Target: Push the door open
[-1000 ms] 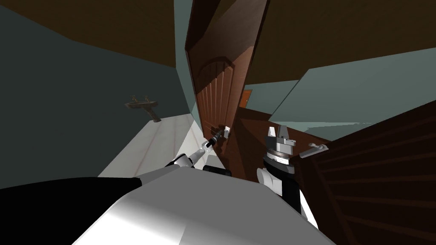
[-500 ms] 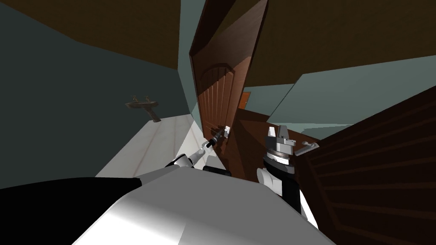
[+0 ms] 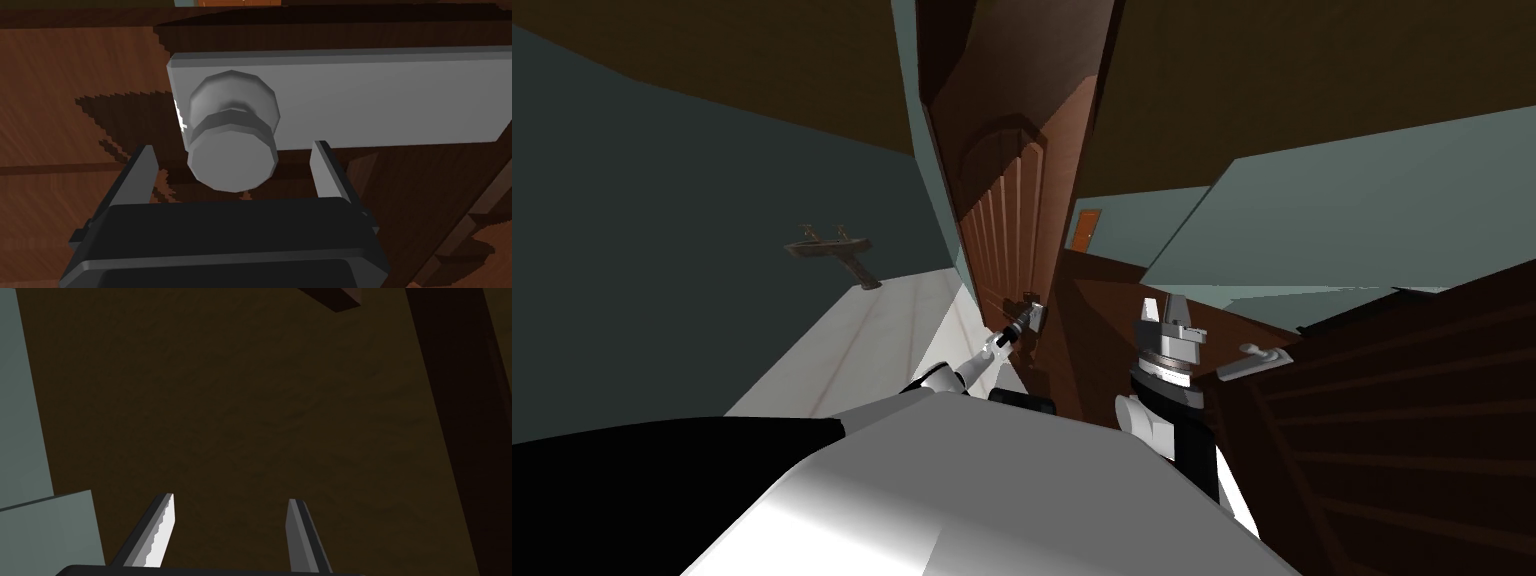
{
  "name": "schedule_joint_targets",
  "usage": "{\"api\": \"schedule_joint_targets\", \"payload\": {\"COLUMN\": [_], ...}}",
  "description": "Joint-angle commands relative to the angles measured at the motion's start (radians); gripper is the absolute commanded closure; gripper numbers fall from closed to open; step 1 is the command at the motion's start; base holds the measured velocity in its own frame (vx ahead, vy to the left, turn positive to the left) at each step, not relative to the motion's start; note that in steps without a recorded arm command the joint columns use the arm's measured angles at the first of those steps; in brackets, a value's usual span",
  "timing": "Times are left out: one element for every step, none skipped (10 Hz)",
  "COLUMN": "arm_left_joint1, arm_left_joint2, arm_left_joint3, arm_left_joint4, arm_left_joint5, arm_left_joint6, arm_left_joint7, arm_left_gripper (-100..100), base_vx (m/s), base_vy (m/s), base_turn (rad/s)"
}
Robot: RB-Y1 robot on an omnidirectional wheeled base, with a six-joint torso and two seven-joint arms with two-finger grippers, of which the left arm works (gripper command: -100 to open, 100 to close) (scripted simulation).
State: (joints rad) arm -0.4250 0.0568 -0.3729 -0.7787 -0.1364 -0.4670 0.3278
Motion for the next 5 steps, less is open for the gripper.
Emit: {"api": "schedule_joint_targets", "payload": {"arm_left_joint1": [0.001,0.001,0.001,0.001,0.001], "arm_left_joint2": [-0.008,-0.005,-0.005,-0.005,-0.005], "arm_left_joint3": [0.004,0.002,0.002,0.002,0.002], "arm_left_joint4": [0.001,-0.001,-0.001,-0.001,-0.001], "arm_left_joint5": [0.001,0.0,0.0,0.0,0.0], "arm_left_joint6": [-0.002,0.0,0.0,0.0,0.0], "arm_left_joint7": [-0.004,-0.002,-0.002,-0.002,-0.002], "arm_left_gripper": [-100,-100,100,100,100], "base_vx": [0.177,0.075,-0.008,-0.032,-0.024], "base_vy": [-0.082,-0.034,0.004,0.015,0.013], "base_turn": [-0.02,0.001,0.006,-0.004,-0.009]}}
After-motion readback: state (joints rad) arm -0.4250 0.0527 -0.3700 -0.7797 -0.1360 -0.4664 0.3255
